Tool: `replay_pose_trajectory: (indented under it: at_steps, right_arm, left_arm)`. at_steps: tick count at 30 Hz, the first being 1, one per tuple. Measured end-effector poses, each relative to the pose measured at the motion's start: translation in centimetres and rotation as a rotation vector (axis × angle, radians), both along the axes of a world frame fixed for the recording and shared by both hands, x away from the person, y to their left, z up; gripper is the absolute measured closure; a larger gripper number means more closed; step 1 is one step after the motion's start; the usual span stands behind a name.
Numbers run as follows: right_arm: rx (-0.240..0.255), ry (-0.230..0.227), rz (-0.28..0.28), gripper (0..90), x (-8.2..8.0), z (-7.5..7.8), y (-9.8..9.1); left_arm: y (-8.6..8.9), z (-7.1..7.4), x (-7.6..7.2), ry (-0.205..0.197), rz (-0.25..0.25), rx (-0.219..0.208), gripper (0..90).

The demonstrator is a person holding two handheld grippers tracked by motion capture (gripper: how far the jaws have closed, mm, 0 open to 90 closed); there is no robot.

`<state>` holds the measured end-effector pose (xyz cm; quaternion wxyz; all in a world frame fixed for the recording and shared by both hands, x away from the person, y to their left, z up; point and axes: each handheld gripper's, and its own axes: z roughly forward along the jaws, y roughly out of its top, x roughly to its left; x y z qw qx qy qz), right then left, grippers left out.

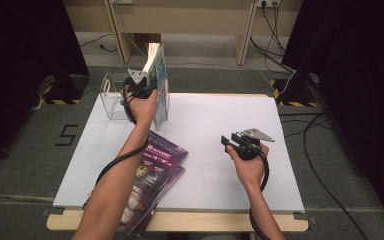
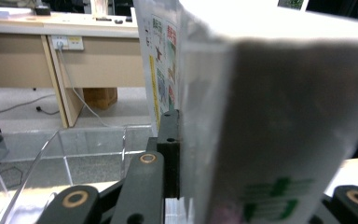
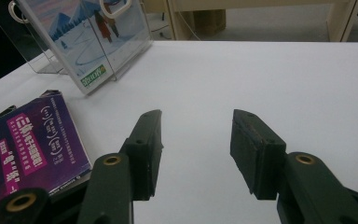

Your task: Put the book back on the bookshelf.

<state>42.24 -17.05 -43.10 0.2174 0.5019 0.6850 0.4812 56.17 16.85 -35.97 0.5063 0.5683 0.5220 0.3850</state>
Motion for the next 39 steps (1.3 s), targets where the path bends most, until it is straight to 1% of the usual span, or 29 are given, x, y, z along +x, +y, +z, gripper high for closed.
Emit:
replay_pose_trajectory:
  at_steps: [2,4,5,7,9,12,14,16,17,19,21,22,25,26,29,31,39]
  right_arm:
    - [-0.002,-0.001,0.0,53.8,0.0,0.0,0.0]
    - [-0.007,-0.003,0.002,53.8,0.0,0.0,0.0]
    - [-0.007,-0.001,0.002,53.8,0.0,0.0,0.1]
    - [-0.008,0.001,0.002,53.8,-0.1,-0.1,0.1]
    - [-0.009,0.006,0.003,53.8,-0.1,0.0,0.1]
    - [-0.009,0.007,0.004,53.7,-0.1,0.0,0.2]
    - [-0.013,0.003,0.005,53.7,-0.1,0.0,0.2]
    - [-0.011,0.005,0.003,53.6,-0.1,0.0,0.2]
    - [-0.012,0.007,0.003,53.6,-0.1,0.0,0.2]
    - [-0.017,0.003,0.006,53.5,-0.1,-0.1,0.3]
    - [-0.012,0.005,0.009,53.4,-0.1,0.0,0.4]
    - [-0.012,0.005,0.008,53.4,-0.2,0.0,0.4]
    - [-0.009,0.004,0.003,53.2,-0.2,0.1,0.3]
    - [-0.016,-0.002,0.003,53.2,-0.2,0.1,0.2]
    - [-0.009,0.003,0.003,53.1,-0.2,0.1,0.3]
    - [-0.01,0.005,0.001,53.1,-0.2,0.1,0.4]
    - [-0.014,0.0,0.002,53.0,-0.2,0.2,0.4]
  left_arm:
    - [-0.2,-0.1,0.1,0.002,-0.003,-0.008,73.8]
    - [-0.6,-0.5,0.4,0.007,-0.001,-0.013,73.7]
    - [-0.8,-0.6,0.4,-0.004,-0.002,0.001,73.6]
    - [-1.1,-0.4,0.6,0.006,-0.033,0.021,73.4]
    - [-1.4,-0.4,0.7,-0.002,-0.058,0.039,73.2]
    - [-1.4,-0.5,0.8,-0.004,-0.065,0.028,72.5]
    - [-1.4,-0.5,0.7,-0.001,-0.069,0.017,70.3]
    - [-1.4,-0.6,0.8,0.012,-0.088,0.005,66.3]
    - [-1.5,-0.6,0.9,0.017,-0.098,0.005,63.3]
    - [-1.5,-0.7,0.8,0.029,-0.107,0.015,60.0]
    - [-1.5,-0.9,0.7,0.035,-0.106,0.018,59.1]
    - [-1.5,-1.0,0.6,0.037,-0.106,0.013,58.7]
    - [-1.5,-1.2,0.3,0.045,-0.117,0.014,56.4]
    - [-1.5,-1.2,0.1,0.048,-0.123,0.012,55.4]
    - [-1.4,-1.3,-0.1,0.052,-0.133,-0.002,53.0]
    - [-1.4,-1.2,-0.3,0.051,-0.136,0.009,51.1]
    - [-0.8,-1.0,-1.1,0.068,-0.145,0.02,44.4]
